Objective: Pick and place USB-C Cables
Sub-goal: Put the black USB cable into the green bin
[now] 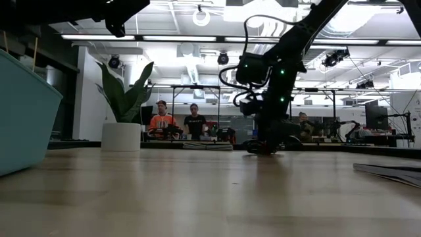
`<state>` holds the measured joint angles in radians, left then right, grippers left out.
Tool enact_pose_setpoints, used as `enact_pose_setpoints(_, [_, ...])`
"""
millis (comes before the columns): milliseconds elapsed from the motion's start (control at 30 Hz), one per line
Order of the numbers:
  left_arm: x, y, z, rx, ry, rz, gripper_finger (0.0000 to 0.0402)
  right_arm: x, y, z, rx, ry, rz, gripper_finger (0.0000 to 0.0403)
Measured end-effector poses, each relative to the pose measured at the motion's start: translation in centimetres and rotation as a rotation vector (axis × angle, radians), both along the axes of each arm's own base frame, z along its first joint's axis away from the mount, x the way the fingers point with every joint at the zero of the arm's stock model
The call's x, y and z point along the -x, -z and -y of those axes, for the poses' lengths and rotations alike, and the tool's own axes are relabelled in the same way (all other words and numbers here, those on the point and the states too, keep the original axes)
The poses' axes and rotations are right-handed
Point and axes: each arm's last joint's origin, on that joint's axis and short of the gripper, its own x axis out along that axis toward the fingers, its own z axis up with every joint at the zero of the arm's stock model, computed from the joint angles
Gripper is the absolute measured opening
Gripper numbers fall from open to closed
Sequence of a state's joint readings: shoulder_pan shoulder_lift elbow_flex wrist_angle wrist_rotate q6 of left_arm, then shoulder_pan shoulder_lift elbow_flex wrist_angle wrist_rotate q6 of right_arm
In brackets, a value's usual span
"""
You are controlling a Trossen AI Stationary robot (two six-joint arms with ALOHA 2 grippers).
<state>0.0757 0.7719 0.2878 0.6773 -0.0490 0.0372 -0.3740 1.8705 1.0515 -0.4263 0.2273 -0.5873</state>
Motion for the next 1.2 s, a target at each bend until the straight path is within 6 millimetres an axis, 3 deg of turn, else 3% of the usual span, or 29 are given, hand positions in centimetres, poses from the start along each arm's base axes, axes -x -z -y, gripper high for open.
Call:
enact_pose_setpoints(433, [-0.01, -0.01, 0.0, 0.0, 0.0, 0.0, 0.0192, 0.41, 0.28, 0.37, -0.064, 0.067, 0.009, 0.0227])
enact_pose_setpoints(900, [-0.01, 0.0, 0.0, 0.0, 0.0, 0.0, 0.0192, 0.42, 0.43, 0.2, -0.106, 0.054, 0.017, 0.0047])
enact_pose_setpoints(1200, [0.0, 0.0, 0.0, 0.0, 0.0, 0.0, 0.0192, 0.36, 0.47, 0.24, -0.113, 0.074, 0.03, 0.0053])
